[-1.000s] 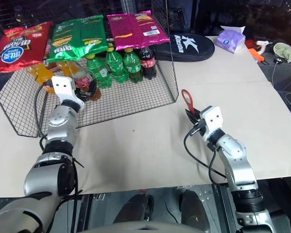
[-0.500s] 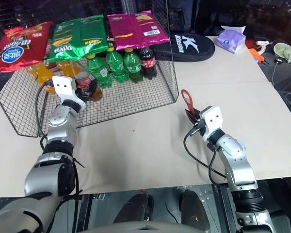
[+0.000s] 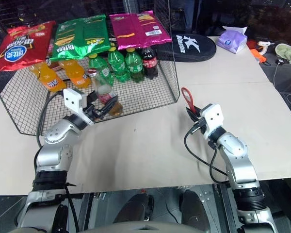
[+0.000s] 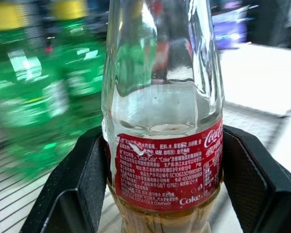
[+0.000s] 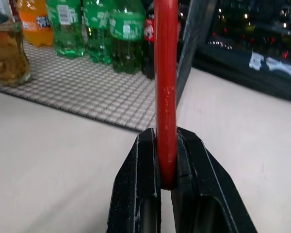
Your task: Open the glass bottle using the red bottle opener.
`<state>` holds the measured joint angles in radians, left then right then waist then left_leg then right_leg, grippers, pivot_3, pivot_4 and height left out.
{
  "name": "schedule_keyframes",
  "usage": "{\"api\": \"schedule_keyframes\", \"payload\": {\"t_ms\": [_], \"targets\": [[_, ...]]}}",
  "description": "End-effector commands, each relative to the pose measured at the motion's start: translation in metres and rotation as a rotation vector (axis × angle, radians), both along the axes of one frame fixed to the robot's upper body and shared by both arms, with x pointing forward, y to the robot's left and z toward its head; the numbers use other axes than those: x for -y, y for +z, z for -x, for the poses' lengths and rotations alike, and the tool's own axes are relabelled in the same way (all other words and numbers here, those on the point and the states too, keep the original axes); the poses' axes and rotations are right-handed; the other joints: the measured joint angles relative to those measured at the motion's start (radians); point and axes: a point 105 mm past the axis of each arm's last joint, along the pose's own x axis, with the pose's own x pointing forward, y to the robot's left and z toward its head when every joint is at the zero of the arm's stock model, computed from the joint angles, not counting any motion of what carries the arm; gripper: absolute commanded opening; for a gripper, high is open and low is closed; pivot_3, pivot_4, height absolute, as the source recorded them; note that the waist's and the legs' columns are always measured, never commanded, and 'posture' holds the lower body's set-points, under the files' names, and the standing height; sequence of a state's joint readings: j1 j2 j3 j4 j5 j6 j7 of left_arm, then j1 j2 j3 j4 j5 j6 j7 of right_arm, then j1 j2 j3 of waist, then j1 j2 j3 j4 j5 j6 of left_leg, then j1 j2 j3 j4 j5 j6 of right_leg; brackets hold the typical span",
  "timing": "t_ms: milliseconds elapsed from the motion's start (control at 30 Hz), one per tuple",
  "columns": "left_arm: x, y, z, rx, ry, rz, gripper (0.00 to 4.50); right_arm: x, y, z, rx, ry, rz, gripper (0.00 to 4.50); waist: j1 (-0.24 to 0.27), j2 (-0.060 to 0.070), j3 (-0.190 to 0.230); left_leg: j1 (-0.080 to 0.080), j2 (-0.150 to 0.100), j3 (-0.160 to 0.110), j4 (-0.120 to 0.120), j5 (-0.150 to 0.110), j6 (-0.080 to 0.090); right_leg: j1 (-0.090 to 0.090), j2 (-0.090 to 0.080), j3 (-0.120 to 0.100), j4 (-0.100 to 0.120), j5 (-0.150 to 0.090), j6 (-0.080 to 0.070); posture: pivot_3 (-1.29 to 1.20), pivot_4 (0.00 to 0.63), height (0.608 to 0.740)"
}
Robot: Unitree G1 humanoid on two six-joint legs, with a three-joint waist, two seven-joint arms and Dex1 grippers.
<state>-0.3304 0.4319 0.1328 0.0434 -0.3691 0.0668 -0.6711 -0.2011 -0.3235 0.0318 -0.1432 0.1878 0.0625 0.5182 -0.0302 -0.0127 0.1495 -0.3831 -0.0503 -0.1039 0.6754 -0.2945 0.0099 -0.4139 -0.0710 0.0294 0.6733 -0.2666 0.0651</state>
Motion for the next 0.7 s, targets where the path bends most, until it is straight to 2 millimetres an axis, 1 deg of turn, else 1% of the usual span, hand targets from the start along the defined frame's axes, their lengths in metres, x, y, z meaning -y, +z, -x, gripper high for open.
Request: {"api": "schedule_keyframes", "payload": {"t_ms": [33, 100, 167, 300, 433, 633, 700], "targets": [[0.035, 0.020, 0.010, 0.075, -0.117, 0.025, 2.72, -0.010, 0.021, -0.001, 0.080, 0.023, -0.010, 0.00, -0.002, 0.000, 0.000, 0.000, 0.000, 0.000, 0.000, 0.000, 0.000, 0.000, 0.000, 0.000, 0.000, 0.000, 0.000, 0.00, 0.150, 0.740], [0.052, 0.015, 0.012, 0.060, -0.160, 0.034, 2.72, -0.016, 0.026, -0.003, 0.110, 0.028, 0.009, 0.00, -0.004, 0.000, 0.000, 0.000, 0.000, 0.000, 0.000, 0.000, 0.000, 0.000, 0.000, 0.000, 0.000, 0.000, 0.000, 0.00, 0.150, 0.740], [0.065, 0.007, 0.015, 0.040, -0.197, 0.027, 2.72, -0.022, 0.032, -0.005, 0.139, 0.033, 0.032, 0.00, -0.010, 0.000, 0.000, 0.000, 0.000, 0.001, 0.000, 0.000, 0.000, 0.000, 0.000, 0.001, 0.000, 0.000, 0.000, 0.00, 0.150, 0.740], [0.079, -0.006, 0.016, 0.008, -0.230, 0.018, 2.72, -0.034, 0.039, -0.008, 0.199, 0.036, 0.088, 0.00, -0.011, 0.000, 0.000, 0.001, 0.000, 0.002, 0.000, 0.000, 0.000, -0.001, 0.001, 0.002, 0.001, 0.000, 0.000, 0.00, 0.150, 0.740], [0.086, -0.011, 0.018, 0.015, -0.260, -0.017, 2.72, -0.040, 0.041, -0.009, 0.210, 0.030, 0.076, 0.00, -0.010, 0.000, 0.000, 0.001, 0.000, 0.002, 0.000, 0.000, 0.000, -0.001, 0.001, 0.002, 0.001, 0.000, 0.000, 0.00, 0.150, 0.740], [0.084, -0.014, 0.019, 0.030, -0.257, -0.040, 2.72, -0.040, 0.034, -0.008, 0.204, 0.026, 0.074, 0.00, -0.009, 0.000, 0.000, 0.001, 0.000, 0.002, 0.000, 0.000, 0.000, -0.001, 0.000, 0.002, 0.001, 0.000, 0.000, 0.00, 0.150, 0.740], [0.084, -0.017, 0.021, 0.033, -0.265, -0.057, 2.72, -0.042, 0.035, -0.008, 0.209, 0.030, 0.074, 0.00, -0.009, 0.000, 0.000, 0.001, 0.000, 0.002, 0.000, 0.000, 0.000, -0.001, 0.001, 0.002, 0.001, 0.000, 0.000, 0.00, 0.150, 0.740]]}}
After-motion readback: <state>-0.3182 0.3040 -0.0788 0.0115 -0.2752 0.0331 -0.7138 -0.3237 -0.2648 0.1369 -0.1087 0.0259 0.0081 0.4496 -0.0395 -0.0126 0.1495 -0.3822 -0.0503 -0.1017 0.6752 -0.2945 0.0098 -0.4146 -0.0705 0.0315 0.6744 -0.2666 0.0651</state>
